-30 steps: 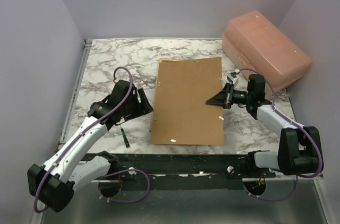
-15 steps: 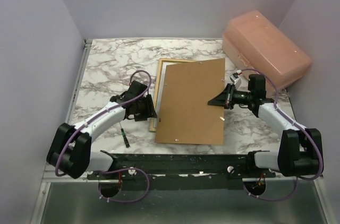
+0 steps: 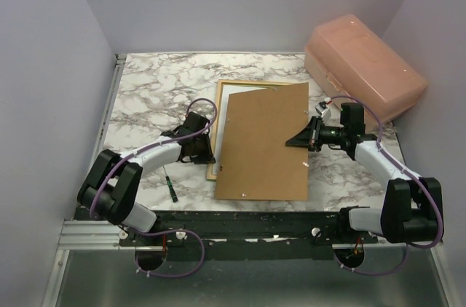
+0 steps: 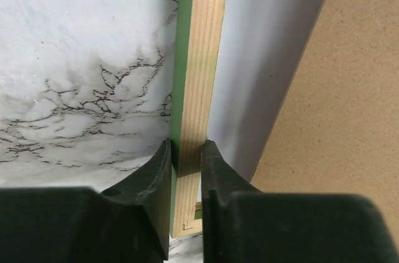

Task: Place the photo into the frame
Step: Adjust the photo frame at the center of the board.

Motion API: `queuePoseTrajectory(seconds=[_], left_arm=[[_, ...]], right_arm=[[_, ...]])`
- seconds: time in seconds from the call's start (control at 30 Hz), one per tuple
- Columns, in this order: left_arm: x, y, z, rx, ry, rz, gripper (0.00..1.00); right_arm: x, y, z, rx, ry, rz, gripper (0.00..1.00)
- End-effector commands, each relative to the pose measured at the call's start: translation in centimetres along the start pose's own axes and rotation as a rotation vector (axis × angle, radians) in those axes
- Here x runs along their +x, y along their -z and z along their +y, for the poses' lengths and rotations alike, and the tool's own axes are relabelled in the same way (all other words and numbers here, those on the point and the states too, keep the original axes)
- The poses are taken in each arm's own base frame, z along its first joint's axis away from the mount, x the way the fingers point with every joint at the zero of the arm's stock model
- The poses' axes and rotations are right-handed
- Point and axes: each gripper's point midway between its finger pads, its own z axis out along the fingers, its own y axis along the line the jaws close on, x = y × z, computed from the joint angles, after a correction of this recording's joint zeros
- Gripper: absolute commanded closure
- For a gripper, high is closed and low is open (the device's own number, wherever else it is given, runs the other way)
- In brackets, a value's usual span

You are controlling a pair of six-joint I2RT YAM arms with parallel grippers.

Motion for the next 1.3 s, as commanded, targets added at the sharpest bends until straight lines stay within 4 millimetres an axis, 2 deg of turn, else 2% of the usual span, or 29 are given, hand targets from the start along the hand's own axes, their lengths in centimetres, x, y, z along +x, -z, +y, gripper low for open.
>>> queuePoseTrajectory(seconds=[0.0, 0.07, 0.2, 0.37, 0.7, 0.8, 1.07, 1.27], left_arm=[[2.8, -0.8, 1.6, -0.045, -0.016, 0.039, 0.93], [3.6, -0.6, 1.5, -0.040, -0.032, 0.043, 1.00], [5.4, -0.1, 1.2, -0.044, -0.068, 0.042, 1.00], [7.4, 0.4, 2.2, -0.061, -0.039, 0.050, 1.00], [10.7, 2.2, 4.0, -0.062, 0.071, 0.030, 1.00], [11.2, 3.0, 4.1, -0.042, 0.109, 0.012, 1.00], [11.8, 5.0, 3.7, 0.023, 0.076, -0.001, 1.00], [12.5, 5.8, 4.3, 0.025, 0.064, 0.010, 1.00]], right_arm=[[-1.0, 0.7, 2.4, -0.058, 0.064, -0.007, 0.99], [-1.1, 0.7, 2.7, -0.065, 0.062, -0.004, 1.00], [-1.1, 0.9, 3.7, -0.093, 0.059, 0.010, 0.99], [-1.5, 1.2, 4.6, -0.101, 0.072, 0.003, 0.99], [-1.3, 1.0, 3.9, -0.079, 0.062, 0.020, 0.99], [-1.3, 1.0, 3.7, -0.079, 0.061, 0.024, 1.00], [-1.3, 0.9, 3.8, -0.096, 0.065, 0.043, 0.99], [-1.1, 0.8, 3.7, -0.101, 0.063, 0.054, 0.99]])
